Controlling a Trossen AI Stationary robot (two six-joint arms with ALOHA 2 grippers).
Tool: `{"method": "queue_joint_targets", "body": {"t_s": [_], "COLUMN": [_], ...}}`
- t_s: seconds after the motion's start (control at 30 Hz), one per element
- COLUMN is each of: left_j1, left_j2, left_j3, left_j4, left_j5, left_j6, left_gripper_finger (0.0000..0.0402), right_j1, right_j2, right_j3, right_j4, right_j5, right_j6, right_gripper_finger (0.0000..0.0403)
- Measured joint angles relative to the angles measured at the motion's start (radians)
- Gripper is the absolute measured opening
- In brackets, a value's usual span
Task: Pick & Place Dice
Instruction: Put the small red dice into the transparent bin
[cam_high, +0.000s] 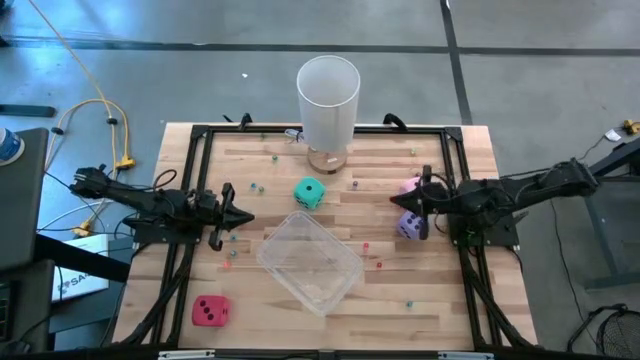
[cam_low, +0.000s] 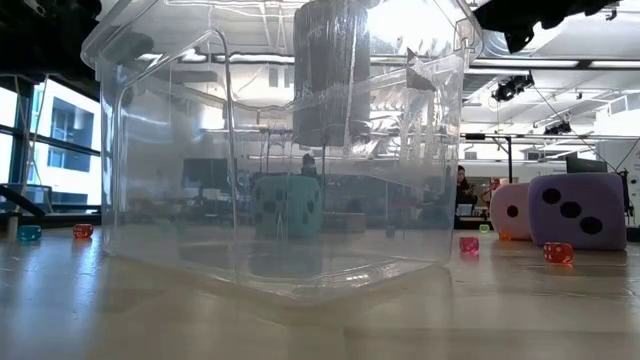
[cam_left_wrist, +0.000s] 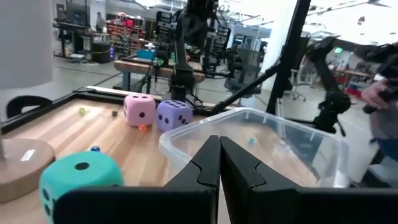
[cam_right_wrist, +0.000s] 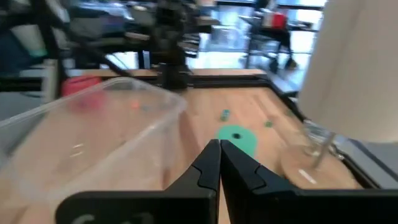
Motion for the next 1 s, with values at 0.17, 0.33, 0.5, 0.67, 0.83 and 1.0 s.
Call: {"method": "queue_joint_targets", "body": {"t_s": [0.17,0.33,0.5,0.67,0.83,1.0], "left_j1": [0.0,0.002,0.011,0.016,0.016,0.016], "left_j2": [-0.001,-0.001,-0.001,-0.001,-0.001,-0.001], "left_j3": [0.001,0.002,0.003,0.003,0.003,0.003], "left_j4": [0.001,0.0,0.0,0.0,-0.001,-0.003], "left_j5": [-0.006,-0.006,-0.006,-0.006,-0.006,-0.006], "left_j6": [-0.011,0.005,0.015,-0.007,0.001,0.0], "left_gripper_finger": [0.0001,0.0001,0.0001,0.0001,0.0001,0.0001], "right_j1": [0.05,0.079,0.124,0.146,0.146,0.146], "right_j2": [0.107,0.21,0.33,0.453,0.568,0.667], "right_j3": [0.015,0.014,0.015,0.015,0.015,0.015], "right_j4": [-0.058,-0.104,-0.108,-0.092,-0.033,0.046], "right_j5": [0.095,0.125,0.071,0.031,0.007,-0.016], "right_j6": [0.089,0.183,0.145,0.236,0.3,0.29], "right_gripper_finger": [0.0013,0.008,0.0162,0.0208,0.0222,0.0223]}}
